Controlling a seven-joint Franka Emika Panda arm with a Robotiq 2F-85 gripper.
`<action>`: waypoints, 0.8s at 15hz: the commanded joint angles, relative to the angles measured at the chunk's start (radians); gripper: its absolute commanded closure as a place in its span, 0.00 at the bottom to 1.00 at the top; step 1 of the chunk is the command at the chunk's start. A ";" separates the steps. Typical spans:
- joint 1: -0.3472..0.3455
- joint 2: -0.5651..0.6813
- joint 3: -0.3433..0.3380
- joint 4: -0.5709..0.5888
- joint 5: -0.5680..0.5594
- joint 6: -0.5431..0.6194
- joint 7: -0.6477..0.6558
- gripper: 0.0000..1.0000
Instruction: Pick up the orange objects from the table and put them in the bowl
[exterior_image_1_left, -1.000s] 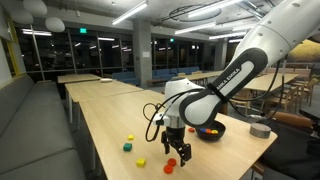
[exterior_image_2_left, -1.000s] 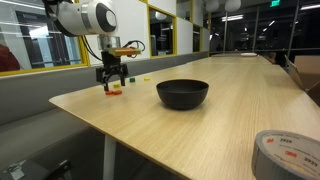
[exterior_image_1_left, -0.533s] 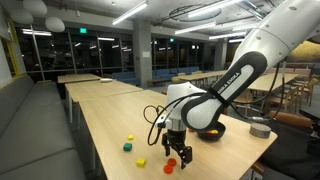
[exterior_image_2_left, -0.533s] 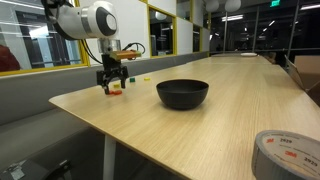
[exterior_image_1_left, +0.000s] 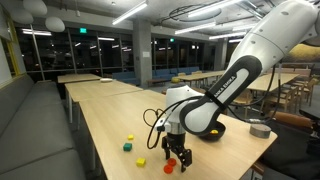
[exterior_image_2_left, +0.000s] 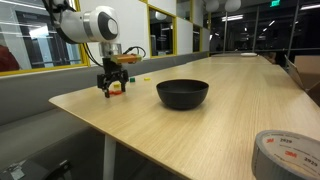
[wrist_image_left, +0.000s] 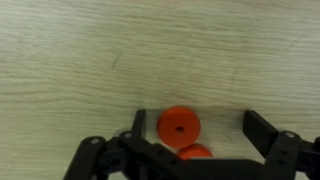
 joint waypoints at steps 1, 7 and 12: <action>-0.016 0.024 0.011 0.035 0.018 -0.005 -0.025 0.00; -0.021 0.013 0.010 0.035 0.020 -0.006 -0.024 0.00; -0.023 0.007 0.010 0.042 0.016 -0.015 -0.020 0.00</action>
